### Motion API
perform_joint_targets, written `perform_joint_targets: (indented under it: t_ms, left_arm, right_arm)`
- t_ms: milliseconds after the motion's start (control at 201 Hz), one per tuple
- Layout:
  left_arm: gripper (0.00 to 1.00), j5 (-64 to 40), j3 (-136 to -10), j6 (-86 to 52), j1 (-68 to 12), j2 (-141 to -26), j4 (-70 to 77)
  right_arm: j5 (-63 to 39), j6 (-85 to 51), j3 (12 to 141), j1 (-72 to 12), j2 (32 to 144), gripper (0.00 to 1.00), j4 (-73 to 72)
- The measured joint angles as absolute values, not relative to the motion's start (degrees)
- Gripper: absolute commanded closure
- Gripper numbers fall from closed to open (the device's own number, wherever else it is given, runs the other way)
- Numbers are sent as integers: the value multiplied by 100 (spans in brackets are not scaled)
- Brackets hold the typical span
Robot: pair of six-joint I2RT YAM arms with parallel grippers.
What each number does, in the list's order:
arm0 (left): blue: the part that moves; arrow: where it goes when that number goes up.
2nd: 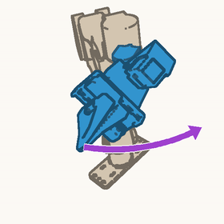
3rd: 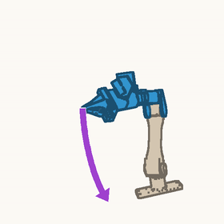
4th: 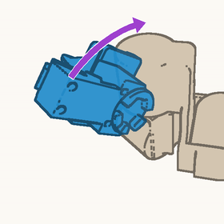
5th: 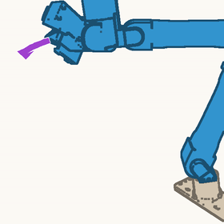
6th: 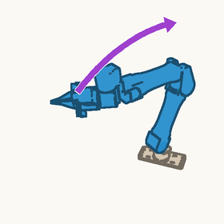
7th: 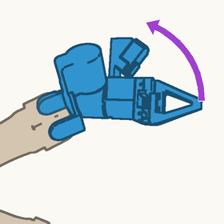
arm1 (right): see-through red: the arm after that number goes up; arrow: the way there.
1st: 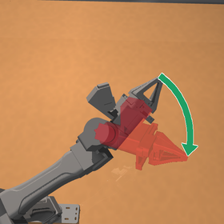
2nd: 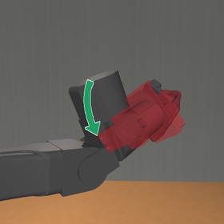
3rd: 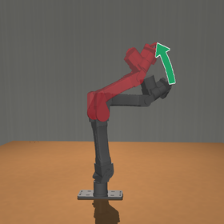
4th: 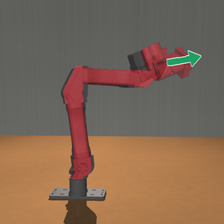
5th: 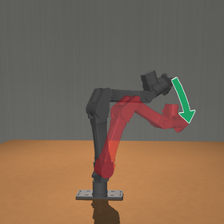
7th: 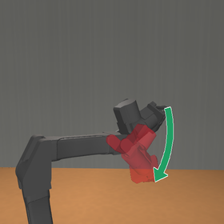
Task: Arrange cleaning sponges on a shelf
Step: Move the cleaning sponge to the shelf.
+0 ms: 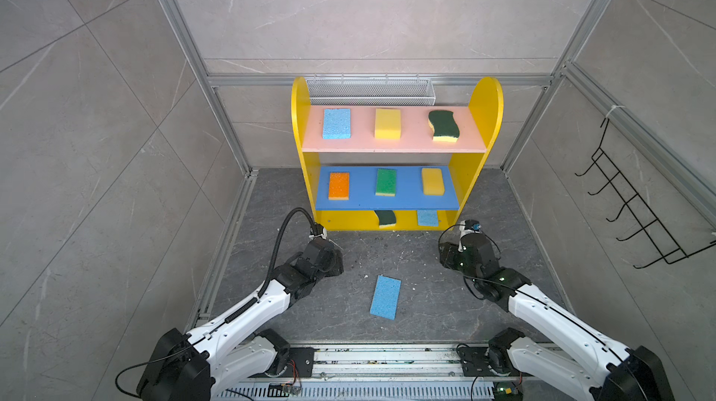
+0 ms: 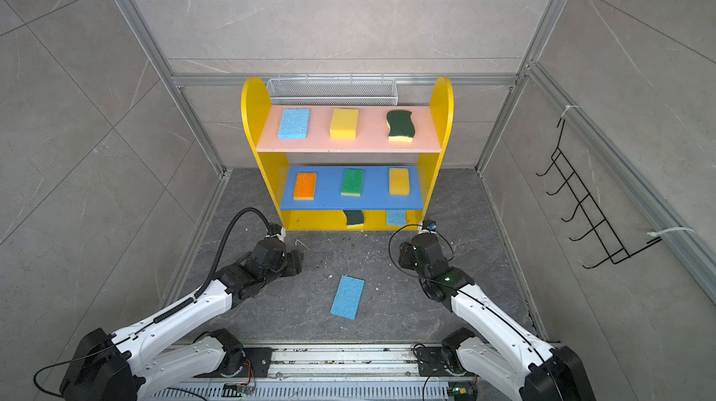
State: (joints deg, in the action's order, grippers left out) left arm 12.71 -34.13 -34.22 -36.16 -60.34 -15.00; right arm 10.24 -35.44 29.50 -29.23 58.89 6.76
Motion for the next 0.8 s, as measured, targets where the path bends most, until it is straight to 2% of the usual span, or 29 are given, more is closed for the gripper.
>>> perform_joint_targets:
  t_ms: [259, 573, 797]
  left_arm:
    - [37, 856, -3087, -3378, -3159, -5800, -1343]
    - [38, 370, -2786, -3341, -2655, -5500, -993]
    - [38, 64, -2692, -3341, -2532, -5723, -676]
  right_arm:
    - [742, -4648, 2808, -3603, 7395, 84, -996]
    - [515, -5798, 2801, -3616, 9142, 96, -3695]
    - [537, -6744, 2797, -3750, 10842, 99, -5953]
